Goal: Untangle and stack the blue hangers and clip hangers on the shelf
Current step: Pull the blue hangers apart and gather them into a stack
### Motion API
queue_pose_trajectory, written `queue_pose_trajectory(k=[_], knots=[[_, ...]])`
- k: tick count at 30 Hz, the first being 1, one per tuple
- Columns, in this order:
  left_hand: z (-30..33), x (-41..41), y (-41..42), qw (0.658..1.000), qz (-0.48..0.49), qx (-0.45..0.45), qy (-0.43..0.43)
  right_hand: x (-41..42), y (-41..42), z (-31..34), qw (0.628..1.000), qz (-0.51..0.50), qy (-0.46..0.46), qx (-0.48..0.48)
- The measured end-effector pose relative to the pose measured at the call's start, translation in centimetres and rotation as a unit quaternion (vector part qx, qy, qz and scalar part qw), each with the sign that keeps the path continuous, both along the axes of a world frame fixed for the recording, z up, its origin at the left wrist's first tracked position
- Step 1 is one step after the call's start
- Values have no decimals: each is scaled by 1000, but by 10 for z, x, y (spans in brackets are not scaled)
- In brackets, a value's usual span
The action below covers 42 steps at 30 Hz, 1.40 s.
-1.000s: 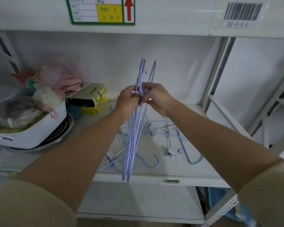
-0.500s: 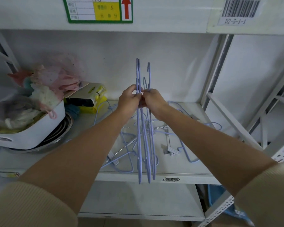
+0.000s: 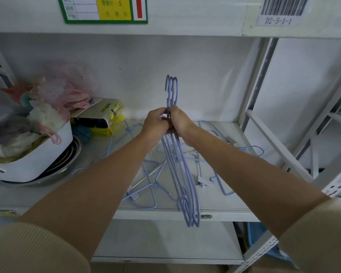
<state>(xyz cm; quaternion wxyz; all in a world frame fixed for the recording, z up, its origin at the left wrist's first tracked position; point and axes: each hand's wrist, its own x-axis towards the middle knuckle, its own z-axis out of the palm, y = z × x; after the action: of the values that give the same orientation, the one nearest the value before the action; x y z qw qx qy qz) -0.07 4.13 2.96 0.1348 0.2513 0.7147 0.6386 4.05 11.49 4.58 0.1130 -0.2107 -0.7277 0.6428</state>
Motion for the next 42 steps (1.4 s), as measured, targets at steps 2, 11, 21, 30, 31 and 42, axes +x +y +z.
queue_pose_trajectory(k=[2,11,21,30,31,42], knots=[[-3,-2,3,1000,12,19,1,6,7,3,1000,0,-2,6],[-10,-26,-6,1000,3,28,-12,30,90,-20,986,-136,-87,31],[-20,-34,-13,999,5,28,-27,37,130,-67,972,-182,-127,79],[-26,-44,2,997,64,29,17,59,160,-109,937,-177,-248,169],[-28,-45,2,998,64,24,18,61,162,-114,933,-172,-258,183],[-26,-64,-24,993,116,28,28,15,115,-114,926,-115,-208,293]])
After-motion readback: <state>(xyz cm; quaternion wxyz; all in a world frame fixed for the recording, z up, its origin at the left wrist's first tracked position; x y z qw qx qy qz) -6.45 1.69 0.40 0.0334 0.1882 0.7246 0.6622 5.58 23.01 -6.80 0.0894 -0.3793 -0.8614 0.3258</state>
